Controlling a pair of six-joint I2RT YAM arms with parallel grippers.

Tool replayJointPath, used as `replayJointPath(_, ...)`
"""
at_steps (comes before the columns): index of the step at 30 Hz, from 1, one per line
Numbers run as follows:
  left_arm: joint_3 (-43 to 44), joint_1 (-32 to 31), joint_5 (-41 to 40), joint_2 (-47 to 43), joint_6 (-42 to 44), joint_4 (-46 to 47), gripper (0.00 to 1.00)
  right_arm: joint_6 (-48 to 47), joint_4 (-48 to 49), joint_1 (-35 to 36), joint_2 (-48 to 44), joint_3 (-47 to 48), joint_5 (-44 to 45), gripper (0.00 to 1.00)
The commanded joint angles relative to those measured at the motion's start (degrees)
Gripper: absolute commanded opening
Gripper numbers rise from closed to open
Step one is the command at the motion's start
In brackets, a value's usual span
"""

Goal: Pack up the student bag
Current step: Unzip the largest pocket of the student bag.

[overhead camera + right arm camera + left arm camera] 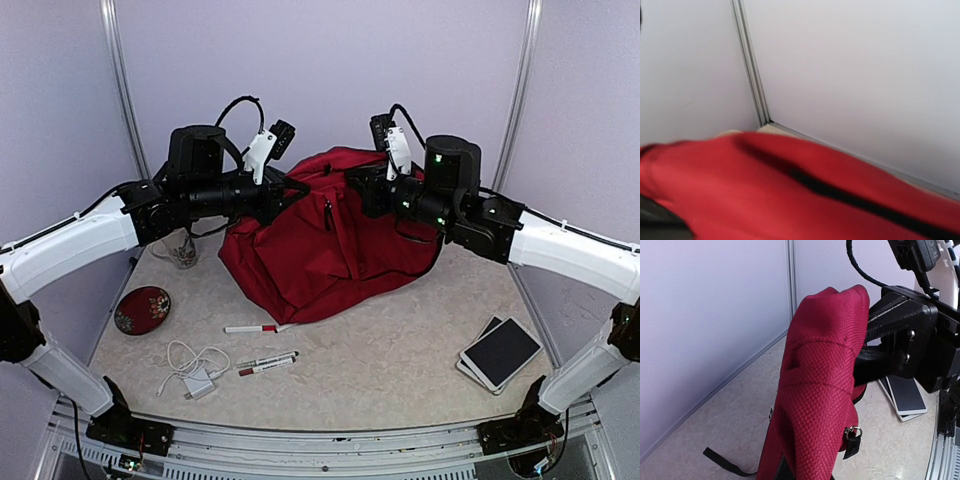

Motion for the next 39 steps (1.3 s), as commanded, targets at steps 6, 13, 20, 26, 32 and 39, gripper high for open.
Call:
replayJointPath(6,-3.16,4.3,4.75,-5.23,-2.5,9.08,0.0,1.54,-9.08,-12.88,-15.25,-8.53,-3.08,0.0)
replayJointPath(13,-4.74,4.34,7.78,-5.15,-2.4,11.43,0.0,-0.59,-13.36,-19.06,-17.6,-11.48,-16.1,0.0)
replayJointPath(20,-9.71,2.61,19.06,-3.13,-0.71,15.61,0.0,-2.71,-11.12,-19.06,-14.92,-2.92,-19.32,0.0)
replayJointPath(26,-10.0,-1.81,17.0,-1.53,1.68,20.04,0.01,-5.47,-10.51,-19.06,-10.12,8.19,-22.04,0.0)
replayJointPath(32,-11.66,-3.0,15.78,-1.45,1.1,24.21,0.09,-6.36,-10.39,-19.06,-6.98,13.78,-25.69,0.0)
replayJointPath(39,-10.55,-0.33,34.89,0.83,-2.01,12.74,0.99,-3.14,-5.85,-18.82,-7.24,4.73,-31.01,0.0)
